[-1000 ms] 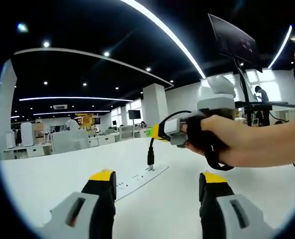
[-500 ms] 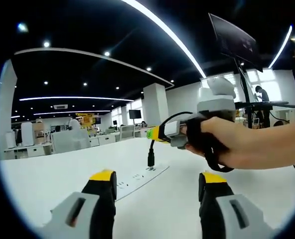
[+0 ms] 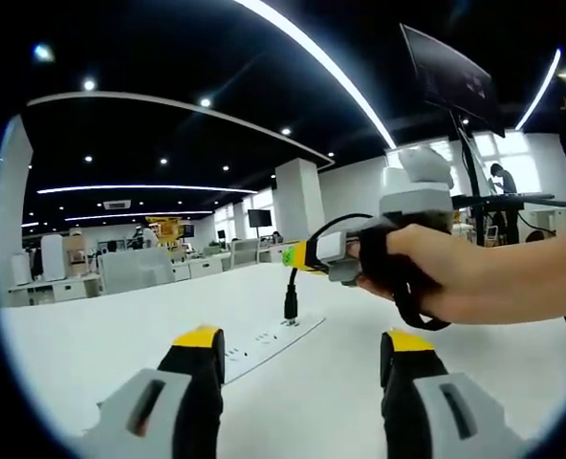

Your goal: Find the data cable on the table. Grasp the USB connector end of the cable and insert it into the USB port on the table

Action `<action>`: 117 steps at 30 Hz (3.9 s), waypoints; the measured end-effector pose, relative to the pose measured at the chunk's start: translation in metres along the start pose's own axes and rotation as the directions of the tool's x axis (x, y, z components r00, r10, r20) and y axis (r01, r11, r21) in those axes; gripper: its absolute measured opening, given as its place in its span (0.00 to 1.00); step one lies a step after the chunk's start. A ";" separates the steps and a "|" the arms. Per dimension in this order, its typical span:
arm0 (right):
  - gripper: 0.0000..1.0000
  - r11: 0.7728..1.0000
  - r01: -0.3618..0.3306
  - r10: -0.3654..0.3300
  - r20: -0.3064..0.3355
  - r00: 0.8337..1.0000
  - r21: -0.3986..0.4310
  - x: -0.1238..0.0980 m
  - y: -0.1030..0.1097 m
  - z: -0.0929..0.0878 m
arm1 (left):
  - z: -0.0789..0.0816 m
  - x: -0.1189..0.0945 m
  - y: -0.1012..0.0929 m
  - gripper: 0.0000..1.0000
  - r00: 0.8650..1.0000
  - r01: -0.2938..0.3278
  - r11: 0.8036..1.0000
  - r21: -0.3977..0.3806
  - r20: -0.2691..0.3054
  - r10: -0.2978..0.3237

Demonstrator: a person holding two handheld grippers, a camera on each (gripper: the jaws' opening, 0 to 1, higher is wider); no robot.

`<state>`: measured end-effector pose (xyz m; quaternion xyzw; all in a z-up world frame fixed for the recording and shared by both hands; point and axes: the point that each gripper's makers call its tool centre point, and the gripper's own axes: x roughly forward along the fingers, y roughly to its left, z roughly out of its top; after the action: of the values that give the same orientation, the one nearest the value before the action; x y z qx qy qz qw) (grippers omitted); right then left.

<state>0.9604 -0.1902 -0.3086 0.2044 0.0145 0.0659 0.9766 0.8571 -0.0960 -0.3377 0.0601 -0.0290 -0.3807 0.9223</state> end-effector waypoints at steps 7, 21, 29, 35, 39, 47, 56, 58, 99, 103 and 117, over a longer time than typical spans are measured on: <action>0.05 1.000 -0.006 0.006 0.001 1.000 -0.012 0.000 0.000 -0.001 | -0.001 0.000 0.001 0.66 1.000 -0.003 1.000 -0.002 -0.001 0.003; 0.05 1.000 -0.003 0.003 -0.014 1.000 -0.015 -0.004 0.000 -0.004 | -0.003 -0.006 0.000 0.65 1.000 -0.007 1.000 -0.005 -0.005 0.007; 0.05 1.000 -0.005 0.005 -0.020 1.000 -0.028 -0.005 0.002 -0.005 | -0.003 -0.008 0.000 0.64 1.000 -0.009 1.000 -0.006 -0.006 0.009; 0.05 1.000 -0.008 0.007 -0.023 1.000 -0.030 -0.005 0.003 -0.006 | -0.003 -0.009 0.000 0.64 1.000 -0.010 1.000 -0.006 -0.008 0.010; 0.05 1.000 -0.011 0.010 -0.034 0.999 -0.023 -0.003 0.002 -0.006 | -0.003 -0.009 0.000 0.64 1.000 -0.011 1.000 -0.007 -0.008 0.011; 0.05 0.999 -0.015 0.013 -0.044 0.999 -0.045 -0.001 0.002 -0.006 | -0.004 -0.008 0.001 0.64 1.000 -0.012 1.000 -0.005 -0.011 0.012; 0.05 0.997 -0.030 0.025 -0.075 0.997 -0.076 0.000 0.006 -0.007 | -0.003 -0.007 0.002 0.64 1.000 -0.017 1.000 -0.006 -0.012 0.017; 0.05 0.995 -0.033 0.026 -0.082 0.996 -0.091 0.000 0.008 -0.008 | -0.003 -0.007 0.002 0.63 1.000 -0.018 1.000 -0.006 -0.012 0.017; 0.04 0.979 -0.053 0.028 -0.125 0.992 -0.197 0.005 0.015 -0.016 | -0.004 -0.006 0.008 0.62 0.999 -0.023 1.000 0.000 -0.030 0.023; 0.03 0.947 -0.055 0.020 -0.112 0.994 -0.316 0.006 0.022 -0.016 | -0.004 -0.006 0.008 0.62 0.999 -0.024 1.000 0.000 -0.030 0.024; 0.03 0.971 -0.074 0.052 -0.099 0.994 -0.226 0.002 0.020 -0.019 | -0.004 -0.006 0.008 0.62 0.999 -0.026 1.000 0.001 -0.031 0.026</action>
<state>0.9588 -0.1644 -0.3178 0.0872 0.0454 0.1074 0.9893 0.8594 -0.0857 -0.3410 0.0657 -0.0153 -0.3676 0.9275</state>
